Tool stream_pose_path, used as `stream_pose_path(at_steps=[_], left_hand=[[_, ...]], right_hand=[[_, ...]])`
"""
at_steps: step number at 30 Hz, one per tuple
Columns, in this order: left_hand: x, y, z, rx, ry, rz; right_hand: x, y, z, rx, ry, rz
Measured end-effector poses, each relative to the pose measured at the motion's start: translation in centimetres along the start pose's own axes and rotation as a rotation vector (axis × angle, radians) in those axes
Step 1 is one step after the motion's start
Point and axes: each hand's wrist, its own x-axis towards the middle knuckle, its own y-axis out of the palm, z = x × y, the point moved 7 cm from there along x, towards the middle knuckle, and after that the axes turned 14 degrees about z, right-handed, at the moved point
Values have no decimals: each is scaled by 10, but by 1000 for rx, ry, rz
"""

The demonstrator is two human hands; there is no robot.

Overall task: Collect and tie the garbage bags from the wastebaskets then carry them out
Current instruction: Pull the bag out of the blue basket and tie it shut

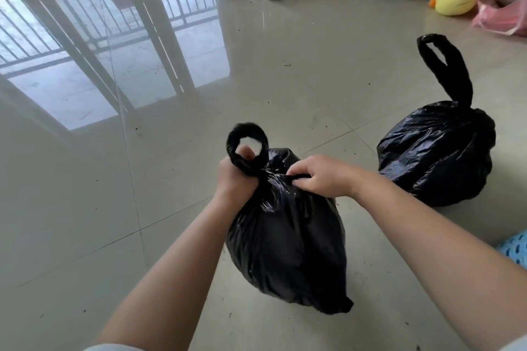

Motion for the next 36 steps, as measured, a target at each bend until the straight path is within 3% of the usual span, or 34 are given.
stream_pose_path(at_steps=[2,6,11,17,22,26,28,30,33,36], left_hand=[[-4,1,-2,133,-26,-54],[-4,10,1,196,-180,41],[-8,27,14,-680,-317,316],[-8,39,15,-1097,-206,277],[-11,46,16,-938,-84,356],[-15,50,24,-837,-114,455],[-14,45,31,-817,-139,406],[-14,39,38,-830,-137,307],[-17,40,42,-896,-112,281],[-18,44,39,-897,-78,298]], right_hand=[[4,3,5,-25,3,-14],[6,5,4,-79,34,-36],[1,4,-15,-9,51,-20],[1,1,-10,-30,55,-60],[0,12,-7,-50,37,12],[-4,27,-1,-143,20,182],[-9,34,-3,-137,40,278],[-10,26,-6,-77,65,215],[-8,-3,-8,-45,27,-128],[4,-1,-5,10,11,-114]])
